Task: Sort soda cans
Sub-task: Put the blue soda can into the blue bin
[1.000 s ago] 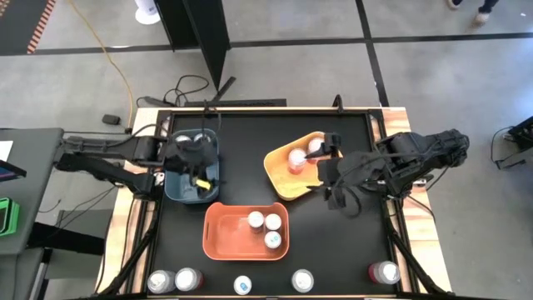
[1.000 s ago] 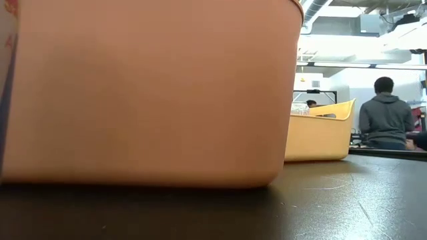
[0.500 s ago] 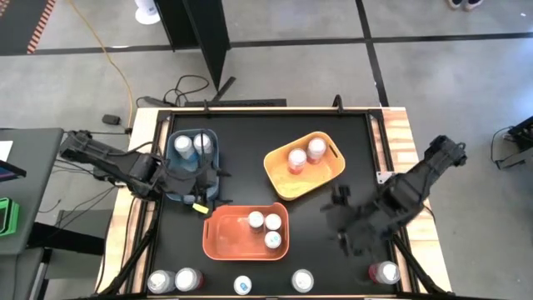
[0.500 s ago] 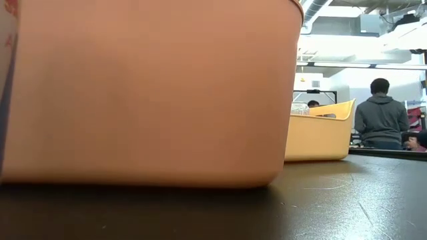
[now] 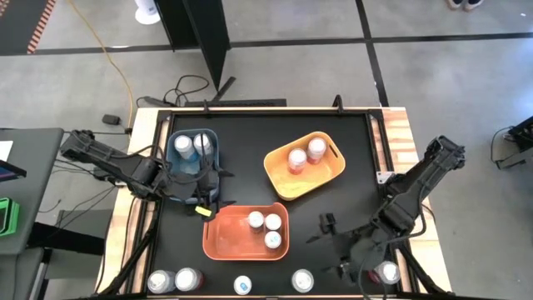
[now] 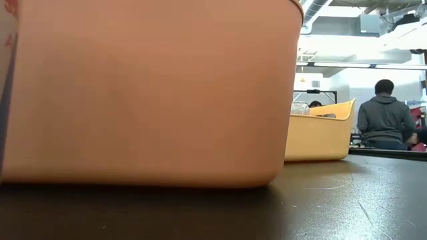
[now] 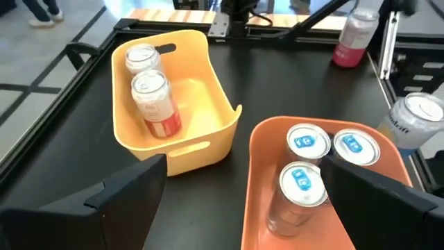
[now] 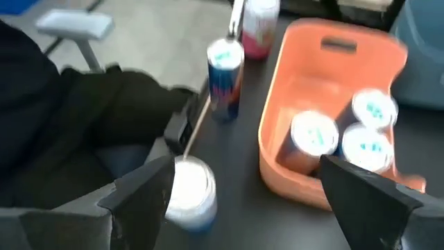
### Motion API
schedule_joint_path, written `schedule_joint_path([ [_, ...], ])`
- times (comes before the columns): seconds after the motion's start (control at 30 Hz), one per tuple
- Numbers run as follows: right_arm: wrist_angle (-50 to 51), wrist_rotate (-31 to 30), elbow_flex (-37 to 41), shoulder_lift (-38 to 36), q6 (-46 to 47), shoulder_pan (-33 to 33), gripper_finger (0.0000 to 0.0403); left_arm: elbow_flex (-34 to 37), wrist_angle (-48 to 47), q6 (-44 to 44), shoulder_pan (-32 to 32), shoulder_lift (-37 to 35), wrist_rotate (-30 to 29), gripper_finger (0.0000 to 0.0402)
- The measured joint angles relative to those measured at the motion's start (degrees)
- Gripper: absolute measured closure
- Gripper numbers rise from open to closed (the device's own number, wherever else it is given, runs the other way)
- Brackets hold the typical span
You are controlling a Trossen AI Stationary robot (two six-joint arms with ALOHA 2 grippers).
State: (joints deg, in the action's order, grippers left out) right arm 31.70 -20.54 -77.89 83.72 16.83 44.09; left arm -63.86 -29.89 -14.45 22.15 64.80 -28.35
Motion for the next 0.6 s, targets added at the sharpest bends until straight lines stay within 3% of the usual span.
schedule_joint_path([
  [0.27, -0.26, 5.11, -0.07, 4.07, 5.68, -3.40, 0.0025, 0.00, -0.33, -0.03, 0.31, 0.08, 0.20, 0.0027],
  [0.5, 0.27, 16.58, -0.10, 13.18, 10.43, -4.11, 0.0006, 0.00, -0.57, 0.20, 0.39, 0.07, 0.25, 0.0027],
  [0.6, 1.55, 18.69, -2.04, 15.22, 11.25, -4.26, 0.0004, 0.00, -0.57, 0.23, 0.39, 0.06, 0.25, 0.0027],
])
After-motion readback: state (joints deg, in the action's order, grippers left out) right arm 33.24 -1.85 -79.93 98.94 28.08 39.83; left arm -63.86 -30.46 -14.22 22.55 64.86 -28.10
